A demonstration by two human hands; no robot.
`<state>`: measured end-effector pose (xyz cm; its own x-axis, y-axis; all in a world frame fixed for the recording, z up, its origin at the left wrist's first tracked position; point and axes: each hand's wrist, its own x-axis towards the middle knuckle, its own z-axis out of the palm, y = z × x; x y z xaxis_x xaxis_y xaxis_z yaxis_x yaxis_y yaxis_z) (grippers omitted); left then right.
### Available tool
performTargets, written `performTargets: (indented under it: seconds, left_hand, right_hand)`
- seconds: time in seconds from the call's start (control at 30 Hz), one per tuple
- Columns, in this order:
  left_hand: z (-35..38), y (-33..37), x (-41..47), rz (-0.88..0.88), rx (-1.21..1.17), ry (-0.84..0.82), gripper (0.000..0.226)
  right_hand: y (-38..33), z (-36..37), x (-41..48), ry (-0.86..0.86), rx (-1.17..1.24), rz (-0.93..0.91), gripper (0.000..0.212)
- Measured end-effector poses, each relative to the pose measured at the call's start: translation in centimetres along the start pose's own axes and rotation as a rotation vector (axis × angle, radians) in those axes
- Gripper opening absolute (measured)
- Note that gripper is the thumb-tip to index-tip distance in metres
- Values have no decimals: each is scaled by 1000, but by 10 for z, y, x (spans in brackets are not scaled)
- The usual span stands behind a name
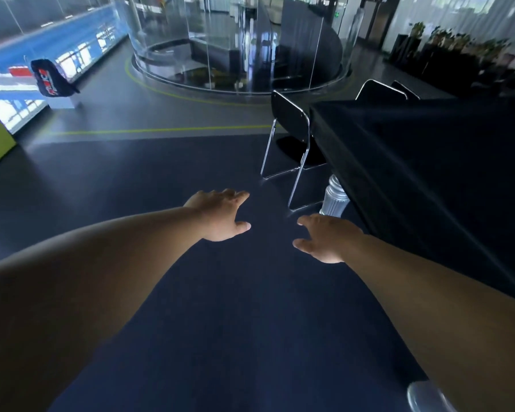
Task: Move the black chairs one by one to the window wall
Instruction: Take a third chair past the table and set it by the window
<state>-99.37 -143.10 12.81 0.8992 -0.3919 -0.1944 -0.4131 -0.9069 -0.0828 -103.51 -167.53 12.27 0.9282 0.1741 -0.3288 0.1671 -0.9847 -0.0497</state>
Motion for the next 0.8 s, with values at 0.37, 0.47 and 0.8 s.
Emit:
performTargets:
  seconds: [0.37, 0.47, 0.8]
  left_hand:
    - [-40, -141, 292, 98, 33, 71, 77]
    - [-45, -182, 383, 153, 56, 46, 77]
    - [-101, -258, 628, 277, 102, 48, 77]
  right_hand:
    - [41, -106, 291, 8, -28, 69, 64]
    - [54, -129, 381, -2, 11, 104, 64]
    - [135, -202, 594, 13, 91, 244, 63]
